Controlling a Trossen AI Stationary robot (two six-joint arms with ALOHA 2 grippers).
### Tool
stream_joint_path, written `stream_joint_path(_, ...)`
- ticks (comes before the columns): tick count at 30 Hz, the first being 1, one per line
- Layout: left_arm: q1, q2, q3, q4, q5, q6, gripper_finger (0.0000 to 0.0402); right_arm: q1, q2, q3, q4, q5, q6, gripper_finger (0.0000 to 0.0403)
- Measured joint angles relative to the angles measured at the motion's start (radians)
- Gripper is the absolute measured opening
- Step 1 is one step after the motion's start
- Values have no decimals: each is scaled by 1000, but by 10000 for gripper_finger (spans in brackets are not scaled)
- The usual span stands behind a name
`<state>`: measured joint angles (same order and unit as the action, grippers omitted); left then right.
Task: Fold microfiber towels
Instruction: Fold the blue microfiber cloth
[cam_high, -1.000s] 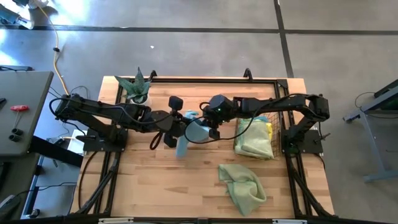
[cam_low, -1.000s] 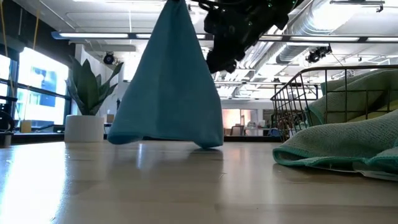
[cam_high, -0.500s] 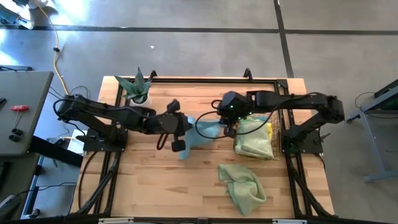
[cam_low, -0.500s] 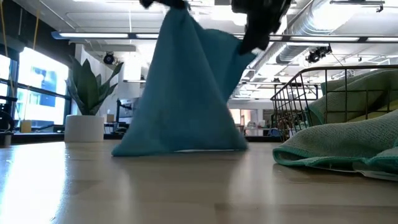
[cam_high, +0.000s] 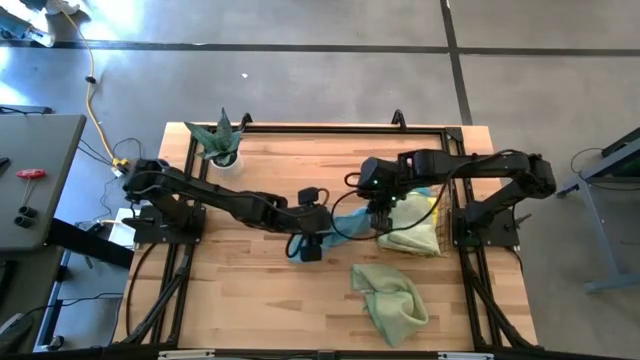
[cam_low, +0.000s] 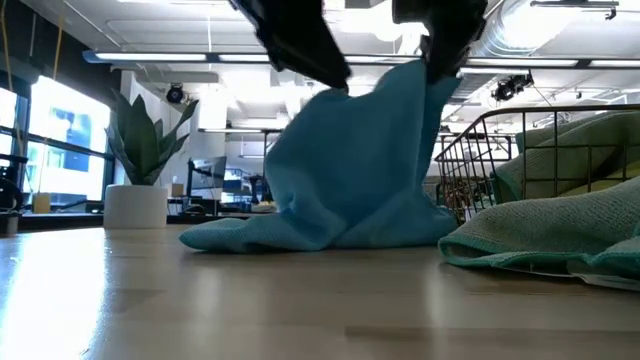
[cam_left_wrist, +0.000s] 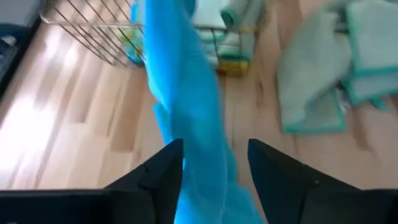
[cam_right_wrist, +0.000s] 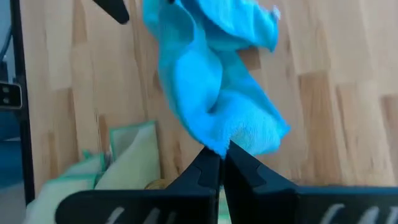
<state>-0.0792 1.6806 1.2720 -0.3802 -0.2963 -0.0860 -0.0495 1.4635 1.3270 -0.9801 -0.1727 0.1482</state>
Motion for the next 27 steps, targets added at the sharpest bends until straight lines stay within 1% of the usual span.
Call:
stream_joint_path(3, 0, 22, -1, 58, -38, 12, 184, 16, 0, 0, -14, 0, 13, 0)
stream_joint_path(7, 7, 32, 0, 198, -36, 63, 185, 33, 0, 0, -10, 1, 8, 0)
stream_joint_path(10, 23, 31, 1, 286, -34, 88, 184, 46, 0, 0, 1, 34, -16, 0)
stream_joint_path(12, 41, 32, 1, 337, 1, 83, 184, 55, 0, 0, 4, 71, -47, 0)
stream_joint_path(16, 78, 44, 1, 377, 136, 30, 184, 71, 0, 0, 20, 131, -126, 0)
stream_joint_path(18, 90, 61, 1, 362, 161, 15, 184, 79, 0, 0, 28, 139, -148, 0)
stream_joint_path(21, 107, 92, 1, 380, 171, 11, 184, 94, 0, 0, 29, 139, -188, 0)
stream_joint_path(27, 133, 138, 1, 399, 330, -26, 184, 111, 0, 0, 28, 162, -210, 0)
